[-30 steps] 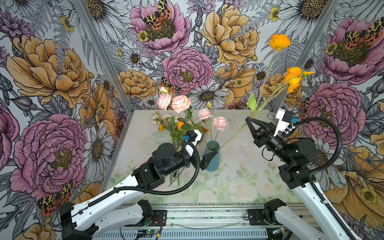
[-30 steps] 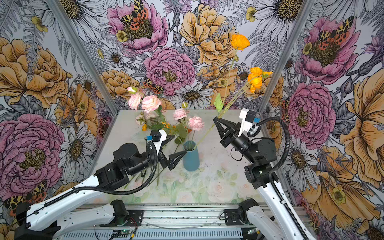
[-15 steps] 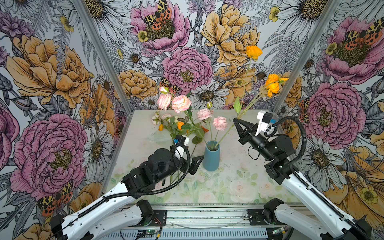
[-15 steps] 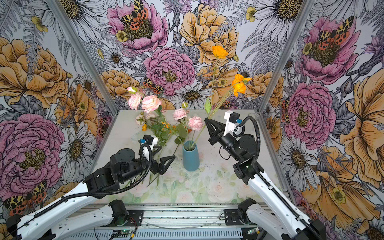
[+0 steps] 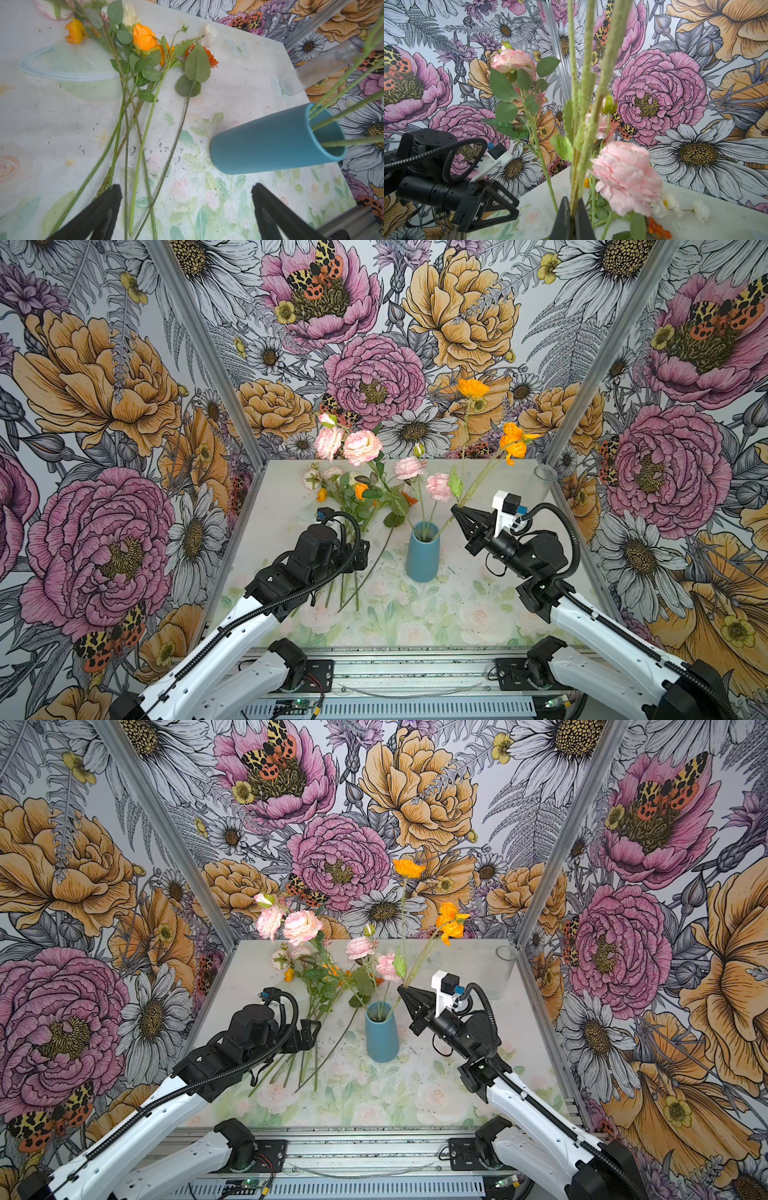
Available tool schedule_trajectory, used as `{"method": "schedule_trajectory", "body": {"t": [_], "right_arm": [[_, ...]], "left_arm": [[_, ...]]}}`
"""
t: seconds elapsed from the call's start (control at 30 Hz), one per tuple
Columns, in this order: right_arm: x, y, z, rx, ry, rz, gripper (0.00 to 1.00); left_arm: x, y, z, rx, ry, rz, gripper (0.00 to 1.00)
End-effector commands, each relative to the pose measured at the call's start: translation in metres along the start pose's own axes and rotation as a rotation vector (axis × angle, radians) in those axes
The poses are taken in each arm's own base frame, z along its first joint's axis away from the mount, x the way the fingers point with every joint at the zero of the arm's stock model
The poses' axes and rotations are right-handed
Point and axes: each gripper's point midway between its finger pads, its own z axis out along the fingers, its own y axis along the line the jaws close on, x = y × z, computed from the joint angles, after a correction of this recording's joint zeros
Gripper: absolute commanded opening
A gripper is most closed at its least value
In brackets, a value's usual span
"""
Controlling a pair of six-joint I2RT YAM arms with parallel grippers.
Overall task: Arrange the flowers into the vase
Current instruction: 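Open the left gripper and return it to the stems while the right withdraws, then lower the left gripper and close it on a white poppy stem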
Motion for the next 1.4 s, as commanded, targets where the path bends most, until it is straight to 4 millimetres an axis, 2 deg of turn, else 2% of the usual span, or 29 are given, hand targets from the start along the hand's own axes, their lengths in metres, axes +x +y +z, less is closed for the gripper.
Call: {"method": "schedule_trajectory", "body": {"t": [0.0, 0.1, 0.23, 0.33, 0.43, 0.5, 0.63, 0.77, 1.07, 1.17, 1.37], "right_arm": [[-0.012, 0.014, 0.001, -0.070, -0.078, -0.072, 0.00], [-0.006, 0.015, 0.001, -0.094, -0.099, -0.083, 0.01], [0.005, 0.014, 0.007, -0.102, -0.056, -0.066, 0.04], [0.014, 0.013, 0.009, -0.104, -0.019, -0.064, 0.07], [0.021, 0.013, 0.008, -0.103, 0.007, -0.069, 0.15], [0.025, 0.011, 0.007, -0.089, 0.029, -0.065, 0.26], [0.030, 0.010, 0.002, -0.063, 0.089, -0.076, 0.60], [0.028, 0.009, -0.007, -0.028, 0.130, -0.088, 0.79], [0.022, 0.015, -0.027, 0.019, 0.224, -0.069, 0.93], [0.028, 0.018, -0.036, 0.025, 0.283, -0.032, 0.99], [0.052, 0.022, -0.066, 0.059, 0.368, 0.069, 0.99]], "left_arm": [[0.012, 0.009, 0.015, -0.046, 0.050, 0.012, 0.99], [0.013, 0.010, 0.030, -0.059, 0.050, 0.037, 0.99], [0.024, 0.004, 0.054, -0.039, 0.109, 0.066, 0.90], [0.036, 0.005, 0.075, -0.064, 0.184, 0.099, 0.77], [0.040, 0.005, 0.094, -0.088, 0.213, 0.134, 0.66], [0.037, 0.003, 0.105, -0.098, 0.214, 0.159, 0.58], [0.017, 0.010, 0.120, -0.211, 0.173, 0.211, 0.51], [0.004, 0.014, 0.137, -0.270, 0.170, 0.251, 0.47], [0.001, 0.025, 0.176, -0.321, 0.232, 0.291, 0.36], [-0.003, 0.029, 0.182, -0.346, 0.231, 0.307, 0.36], [-0.004, 0.036, 0.193, -0.378, 0.250, 0.329, 0.36]]}}
